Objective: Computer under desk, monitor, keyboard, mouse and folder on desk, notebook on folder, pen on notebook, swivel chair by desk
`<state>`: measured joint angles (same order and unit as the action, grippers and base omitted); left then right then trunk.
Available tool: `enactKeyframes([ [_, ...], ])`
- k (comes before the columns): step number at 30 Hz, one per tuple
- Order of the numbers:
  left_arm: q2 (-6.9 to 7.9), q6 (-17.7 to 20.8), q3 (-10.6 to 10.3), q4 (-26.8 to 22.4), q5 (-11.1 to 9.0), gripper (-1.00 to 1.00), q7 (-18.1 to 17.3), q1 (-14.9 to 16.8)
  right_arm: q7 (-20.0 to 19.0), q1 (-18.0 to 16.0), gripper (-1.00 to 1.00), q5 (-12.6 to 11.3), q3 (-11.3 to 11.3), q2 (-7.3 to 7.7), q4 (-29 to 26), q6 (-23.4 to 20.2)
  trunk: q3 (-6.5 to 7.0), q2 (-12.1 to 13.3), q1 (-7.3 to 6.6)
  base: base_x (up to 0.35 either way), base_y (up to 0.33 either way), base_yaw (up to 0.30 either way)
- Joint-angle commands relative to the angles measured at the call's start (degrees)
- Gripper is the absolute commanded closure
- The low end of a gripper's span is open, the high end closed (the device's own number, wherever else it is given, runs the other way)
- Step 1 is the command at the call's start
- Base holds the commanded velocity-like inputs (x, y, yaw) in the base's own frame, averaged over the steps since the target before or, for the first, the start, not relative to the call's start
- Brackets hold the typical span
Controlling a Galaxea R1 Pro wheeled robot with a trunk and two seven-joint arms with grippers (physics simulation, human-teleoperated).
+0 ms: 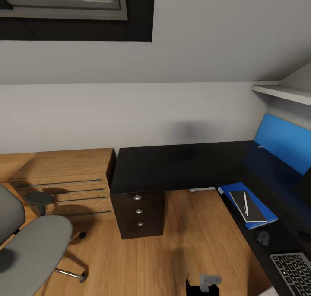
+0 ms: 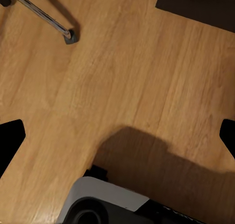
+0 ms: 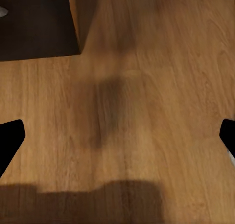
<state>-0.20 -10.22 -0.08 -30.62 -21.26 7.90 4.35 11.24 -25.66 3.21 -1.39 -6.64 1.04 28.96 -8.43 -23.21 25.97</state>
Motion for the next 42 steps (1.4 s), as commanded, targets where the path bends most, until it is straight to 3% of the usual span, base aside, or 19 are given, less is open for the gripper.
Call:
enactKeyframes([
  [1,-0.03,-1.71,-0.08,1.15,-0.23,-1.00,0.11,0.04,-0.30,0.03,-1.00,0.37,-0.13,0.03,0.11,0.15,-0.11,-0.11,0.03,0.000,0.000,0.000],
  [5,-0.11,-10.52,-0.40,8.37,-0.06,-1.00,-0.16,0.04,-2.70,0.44,-1.00,0.40,-0.11,0.50,0.11,0.20,-0.11,-0.11,0.03,0.000,0.000,0.000],
  [11,-0.03,-13.52,-0.48,10.92,-0.12,-1.00,-2.40,0.04,-3.34,0.67,-1.00,0.22,-0.13,0.90,0.16,0.29,-0.11,-0.11,0.03,0.000,0.000,-0.003],
  [19,0.09,-13.94,-0.45,13.99,-0.20,-1.00,-5.91,0.04,-3.42,1.05,-1.00,0.04,-0.10,0.46,0.19,0.22,-0.11,-0.11,0.03,0.000,0.000,-0.023],
  [42,0.02,-13.86,-0.45,14.18,-0.27,-1.00,-5.97,0.05,-3.36,1.07,-1.00,0.11,-0.01,0.69,0.12,0.27,-0.11,-0.11,0.03,0.000,0.000,0.273],
])
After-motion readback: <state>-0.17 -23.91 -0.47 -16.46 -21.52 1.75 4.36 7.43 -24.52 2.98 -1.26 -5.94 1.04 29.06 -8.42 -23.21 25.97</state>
